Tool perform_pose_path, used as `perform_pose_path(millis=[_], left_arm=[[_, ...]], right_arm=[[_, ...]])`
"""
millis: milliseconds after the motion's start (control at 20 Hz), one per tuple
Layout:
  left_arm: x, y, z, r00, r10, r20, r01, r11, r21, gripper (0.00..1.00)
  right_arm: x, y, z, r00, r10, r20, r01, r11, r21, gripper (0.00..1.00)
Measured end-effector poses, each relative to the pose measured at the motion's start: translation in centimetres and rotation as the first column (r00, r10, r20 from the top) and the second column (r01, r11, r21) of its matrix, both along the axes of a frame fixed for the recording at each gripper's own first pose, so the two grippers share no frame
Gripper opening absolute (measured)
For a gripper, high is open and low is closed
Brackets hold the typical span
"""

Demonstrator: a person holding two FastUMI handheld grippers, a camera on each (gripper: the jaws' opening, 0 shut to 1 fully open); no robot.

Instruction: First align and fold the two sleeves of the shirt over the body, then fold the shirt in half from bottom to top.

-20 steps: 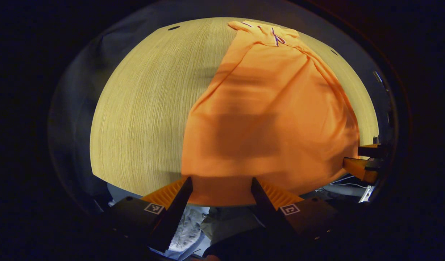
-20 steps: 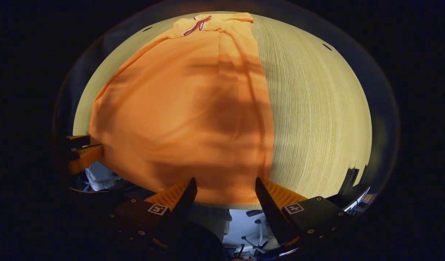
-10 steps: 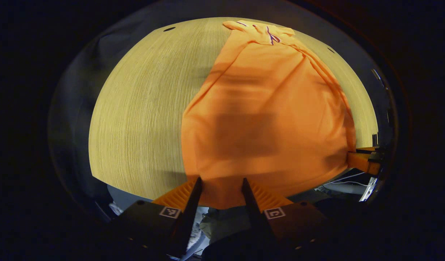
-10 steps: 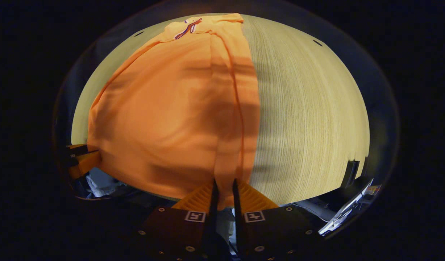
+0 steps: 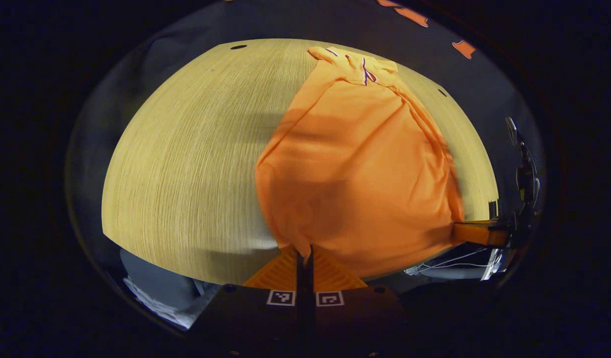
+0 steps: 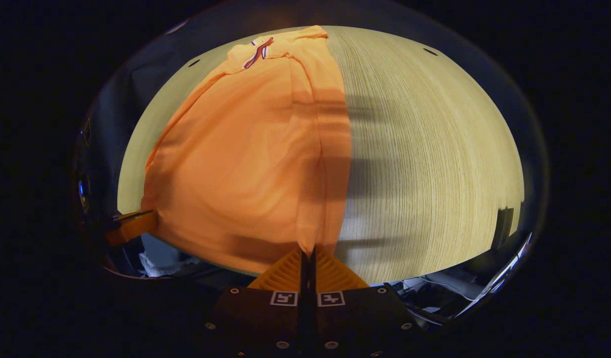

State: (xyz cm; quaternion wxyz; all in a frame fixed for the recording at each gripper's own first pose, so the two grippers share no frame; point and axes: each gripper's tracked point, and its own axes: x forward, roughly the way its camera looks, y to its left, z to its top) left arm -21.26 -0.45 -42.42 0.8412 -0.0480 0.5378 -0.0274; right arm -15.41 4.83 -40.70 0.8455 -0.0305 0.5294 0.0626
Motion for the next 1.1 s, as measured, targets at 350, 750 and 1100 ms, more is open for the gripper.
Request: perform_pose_path(millis=[350,750,1100], left_arm=[[2.3,-1.7,3.8,0.997,0.006,0.076,0.001,0.996,-0.093,0.0],[6.9,-1.7,9.7,0.98,0.039,0.196,-0.009,0.988,-0.152,0.01],[13.8,-1.6,14.7,0.937,0.064,0.343,-0.008,0.987,-0.162,0.01]], right_arm=[[0.9,1.4,3.1,0.998,0.028,0.051,-0.032,0.997,0.077,0.0],[5.1,2.8,9.8,0.981,0.037,0.191,-0.064,0.988,0.138,0.0],[10.3,2.5,15.0,0.957,0.025,0.289,-0.073,0.985,0.155,0.0]])
